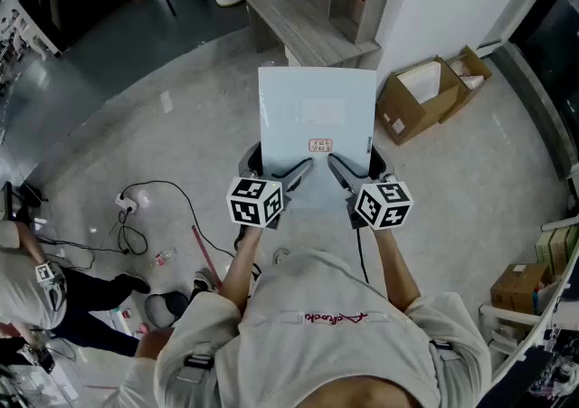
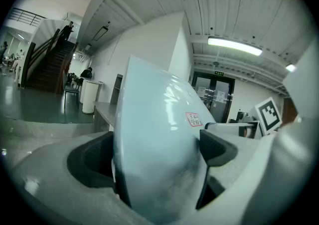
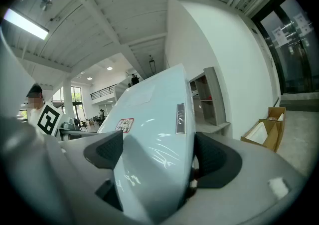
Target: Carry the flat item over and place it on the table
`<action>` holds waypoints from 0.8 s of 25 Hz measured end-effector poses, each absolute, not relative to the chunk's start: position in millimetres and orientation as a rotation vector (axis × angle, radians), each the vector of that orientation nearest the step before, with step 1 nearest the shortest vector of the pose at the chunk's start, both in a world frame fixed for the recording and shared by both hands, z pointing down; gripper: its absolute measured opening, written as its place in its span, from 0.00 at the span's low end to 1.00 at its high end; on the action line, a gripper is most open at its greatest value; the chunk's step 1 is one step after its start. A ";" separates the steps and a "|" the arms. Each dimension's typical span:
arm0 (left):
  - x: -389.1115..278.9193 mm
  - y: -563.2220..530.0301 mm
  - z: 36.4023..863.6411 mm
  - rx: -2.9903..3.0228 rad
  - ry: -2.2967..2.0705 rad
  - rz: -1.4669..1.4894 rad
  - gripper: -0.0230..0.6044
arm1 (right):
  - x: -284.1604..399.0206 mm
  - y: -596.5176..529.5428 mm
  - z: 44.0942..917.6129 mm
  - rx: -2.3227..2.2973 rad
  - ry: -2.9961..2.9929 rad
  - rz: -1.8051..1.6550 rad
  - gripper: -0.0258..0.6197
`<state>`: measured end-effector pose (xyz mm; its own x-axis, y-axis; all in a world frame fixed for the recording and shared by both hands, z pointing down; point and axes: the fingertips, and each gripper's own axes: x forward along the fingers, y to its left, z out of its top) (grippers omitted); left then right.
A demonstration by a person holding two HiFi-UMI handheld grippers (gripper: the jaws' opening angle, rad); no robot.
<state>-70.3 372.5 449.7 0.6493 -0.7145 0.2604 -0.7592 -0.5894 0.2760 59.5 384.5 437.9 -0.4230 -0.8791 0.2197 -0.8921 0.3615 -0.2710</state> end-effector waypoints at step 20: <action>-65.4 384.6 444.6 2.504 -1.197 0.177 0.90 | 64.3 393.7 434.2 1.641 -2.589 0.543 0.75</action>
